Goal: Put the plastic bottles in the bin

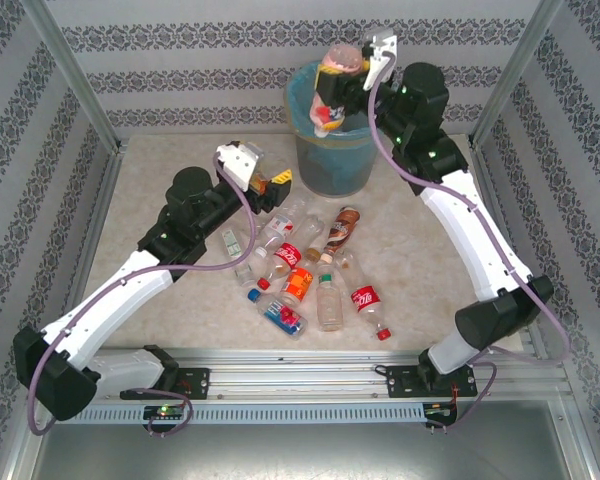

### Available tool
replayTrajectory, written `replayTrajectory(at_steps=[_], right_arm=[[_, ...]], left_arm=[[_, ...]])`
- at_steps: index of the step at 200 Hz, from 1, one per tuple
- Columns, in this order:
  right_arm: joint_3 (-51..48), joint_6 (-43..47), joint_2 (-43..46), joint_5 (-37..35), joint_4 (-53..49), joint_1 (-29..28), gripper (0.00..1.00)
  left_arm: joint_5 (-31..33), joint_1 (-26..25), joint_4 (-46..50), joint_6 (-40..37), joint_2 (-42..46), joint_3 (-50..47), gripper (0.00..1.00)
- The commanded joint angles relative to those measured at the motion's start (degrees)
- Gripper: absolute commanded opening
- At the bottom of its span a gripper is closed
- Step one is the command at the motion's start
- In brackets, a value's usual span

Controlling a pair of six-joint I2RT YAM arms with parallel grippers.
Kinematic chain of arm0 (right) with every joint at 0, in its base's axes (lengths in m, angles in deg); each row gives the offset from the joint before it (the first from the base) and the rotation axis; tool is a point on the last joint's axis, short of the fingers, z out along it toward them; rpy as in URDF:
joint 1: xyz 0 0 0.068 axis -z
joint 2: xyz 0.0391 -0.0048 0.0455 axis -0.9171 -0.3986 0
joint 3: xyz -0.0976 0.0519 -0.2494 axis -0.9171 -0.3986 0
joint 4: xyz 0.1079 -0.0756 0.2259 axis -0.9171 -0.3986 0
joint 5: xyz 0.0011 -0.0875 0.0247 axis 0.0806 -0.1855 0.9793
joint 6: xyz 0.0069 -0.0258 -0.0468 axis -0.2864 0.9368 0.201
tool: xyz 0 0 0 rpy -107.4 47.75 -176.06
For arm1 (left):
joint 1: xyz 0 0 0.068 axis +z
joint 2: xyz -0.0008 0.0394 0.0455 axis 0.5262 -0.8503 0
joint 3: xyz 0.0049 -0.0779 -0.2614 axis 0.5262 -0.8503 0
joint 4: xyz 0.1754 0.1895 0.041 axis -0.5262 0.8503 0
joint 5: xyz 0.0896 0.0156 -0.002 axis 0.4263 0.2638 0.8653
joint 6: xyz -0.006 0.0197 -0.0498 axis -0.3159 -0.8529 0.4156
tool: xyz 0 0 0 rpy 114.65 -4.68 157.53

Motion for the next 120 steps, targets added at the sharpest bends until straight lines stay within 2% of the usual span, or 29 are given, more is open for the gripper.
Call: replayTrajectory(at_steps=[1, 63, 120], right_arm=[[6.99, 3.46, -2.85, -2.24, -0.51, 2.26, 0.42], [22.79, 6.58, -14.57, -4.81, -4.59, 8.05, 0.41], [34.29, 8.20, -27.04, -5.29, -10.61, 11.01, 0.41]], left_arm=[[2.04, -0.71, 3.81, 4.00, -1.63, 4.05, 0.85], [0.92, -0.71, 14.79, 9.71, -10.66, 13.32, 0.85], [0.30, -0.71, 15.03, 9.63, -20.05, 19.52, 0.85]])
